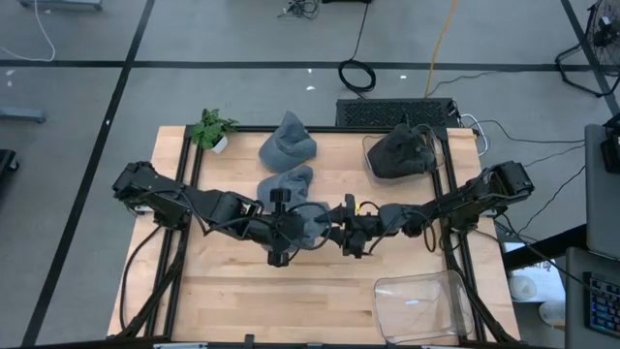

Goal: Pick & Place hat
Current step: Put the bottom gray cap into the bottom transparent bin

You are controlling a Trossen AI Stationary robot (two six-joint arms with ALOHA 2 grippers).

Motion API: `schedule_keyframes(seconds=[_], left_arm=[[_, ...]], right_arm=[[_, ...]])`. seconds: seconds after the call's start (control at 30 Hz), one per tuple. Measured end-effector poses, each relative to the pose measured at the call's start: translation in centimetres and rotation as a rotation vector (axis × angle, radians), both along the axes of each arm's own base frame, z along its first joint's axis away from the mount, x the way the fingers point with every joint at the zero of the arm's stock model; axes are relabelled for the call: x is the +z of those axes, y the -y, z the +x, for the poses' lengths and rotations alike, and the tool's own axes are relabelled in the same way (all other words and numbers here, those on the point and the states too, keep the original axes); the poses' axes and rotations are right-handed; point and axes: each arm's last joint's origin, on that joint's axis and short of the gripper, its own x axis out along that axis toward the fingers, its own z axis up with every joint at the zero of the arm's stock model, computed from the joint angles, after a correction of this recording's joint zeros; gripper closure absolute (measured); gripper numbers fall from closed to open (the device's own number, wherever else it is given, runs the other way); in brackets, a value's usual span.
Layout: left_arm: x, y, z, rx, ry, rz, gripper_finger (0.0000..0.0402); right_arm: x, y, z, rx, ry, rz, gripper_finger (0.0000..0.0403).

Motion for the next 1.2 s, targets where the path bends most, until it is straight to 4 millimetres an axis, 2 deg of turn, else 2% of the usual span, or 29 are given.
schedule_keyframes(seconds=[0.23, 0.63, 0.77, 0.93, 1.2], left_arm=[[0.0, -0.24, 0.07, 0.014, 0.002, -0.004, 0.0389], [0.0, -0.17, 0.07, 0.01, 0.001, -0.018, 0.039], [0.0, -0.18, 0.07, 0.012, 0.002, -0.02, 0.0394], [0.0, -0.17, 0.08, 0.016, 0.003, -0.024, 0.0382], [0.0, -0.22, 0.09, 0.023, 0.005, -0.029, 0.0372]], right_arm=[[0.29, -0.51, -0.16, 0.011, 0.029, 0.008, 0.0204], [-0.03, 0.29, 0.03, -0.061, -0.005, 0.018, 0.0253], [-0.03, 0.32, 0.04, -0.058, -0.005, 0.045, 0.0293], [-0.03, 0.37, 0.03, -0.08, -0.004, 0.065, 0.0386], [0.04, 0.38, 0.03, -0.078, 0.002, 0.112, 0.0393]])
